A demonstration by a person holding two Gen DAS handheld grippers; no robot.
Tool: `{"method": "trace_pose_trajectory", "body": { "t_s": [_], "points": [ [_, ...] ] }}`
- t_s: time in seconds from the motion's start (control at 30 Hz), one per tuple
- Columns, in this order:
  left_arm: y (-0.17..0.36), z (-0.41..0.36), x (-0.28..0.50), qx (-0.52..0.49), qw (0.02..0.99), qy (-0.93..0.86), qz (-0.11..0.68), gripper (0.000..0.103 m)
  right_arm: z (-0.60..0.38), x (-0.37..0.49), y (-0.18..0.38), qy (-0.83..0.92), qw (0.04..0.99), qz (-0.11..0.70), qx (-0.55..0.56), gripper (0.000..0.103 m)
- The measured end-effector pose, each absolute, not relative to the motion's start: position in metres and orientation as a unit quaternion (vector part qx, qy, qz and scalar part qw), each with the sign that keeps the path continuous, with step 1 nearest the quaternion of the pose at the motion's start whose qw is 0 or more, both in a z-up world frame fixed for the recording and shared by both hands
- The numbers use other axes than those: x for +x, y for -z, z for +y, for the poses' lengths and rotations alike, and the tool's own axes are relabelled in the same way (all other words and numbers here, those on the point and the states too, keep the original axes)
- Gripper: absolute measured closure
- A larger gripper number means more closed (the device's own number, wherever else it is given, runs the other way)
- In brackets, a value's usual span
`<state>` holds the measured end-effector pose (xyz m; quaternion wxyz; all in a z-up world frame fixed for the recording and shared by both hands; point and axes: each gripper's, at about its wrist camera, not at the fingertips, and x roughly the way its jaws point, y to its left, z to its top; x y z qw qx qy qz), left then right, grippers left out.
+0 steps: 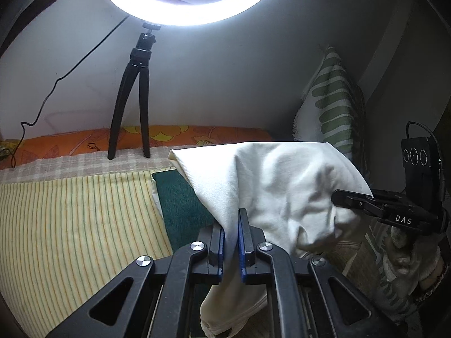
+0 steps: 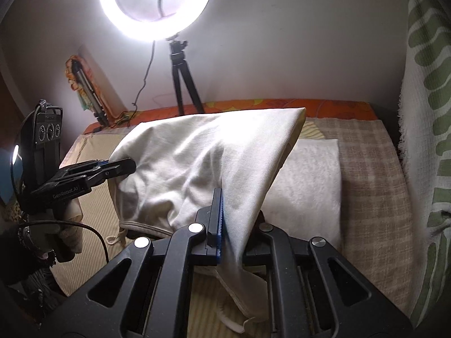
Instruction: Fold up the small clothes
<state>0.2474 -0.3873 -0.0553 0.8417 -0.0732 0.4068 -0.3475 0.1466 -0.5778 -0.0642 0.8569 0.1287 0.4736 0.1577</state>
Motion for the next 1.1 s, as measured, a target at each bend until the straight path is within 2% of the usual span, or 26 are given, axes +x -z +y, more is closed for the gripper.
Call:
{"method": "trace_pose_trajectory", "body": {
  "t_s": [0.37,0.43,0.47,0.5,0.57,0.63,0.67,0.9,1.1],
  "points": [
    [0.081,-0.414,0.259,-0.04,0.843,0.327,0.425,0.095,-0.59,0.167,0.101,-0.113,0.851,0.501,0.11,0.093],
    [0.08,-0.417,0.256,-0.025,0.844,0.324,0.426,0.086,-0.589,0.168,0.103,-0.092,0.852,0.506,0.097,0.083],
    [0.079,-0.418,0.256,-0.022,0.844,0.324,0.427,0.07,-0.588,0.169,0.104,-0.08,0.852,0.51,0.088,0.08],
    [0.078,-0.418,0.255,-0.021,0.844,0.323,0.427,0.062,-0.589,0.167,0.104,-0.073,0.851,0.513,0.084,0.076],
    [0.074,-0.417,0.253,-0.02,0.848,0.321,0.421,0.058,-0.59,0.166,0.103,-0.057,0.852,0.515,0.079,0.069],
    [0.071,-0.416,0.251,-0.016,0.848,0.322,0.421,0.05,-0.594,0.163,0.098,-0.042,0.856,0.508,0.082,0.054],
    [0.07,-0.416,0.249,-0.016,0.849,0.321,0.42,0.046,-0.596,0.16,0.094,-0.039,0.858,0.505,0.086,0.053],
    [0.049,-0.409,0.231,-0.007,0.859,0.32,0.401,0.036,-0.588,0.142,0.068,-0.03,0.869,0.486,0.085,0.053],
    [0.024,-0.393,0.207,-0.002,0.864,0.327,0.383,0.031,-0.57,0.126,0.046,-0.03,0.879,0.468,0.088,0.053]
  ]
}}
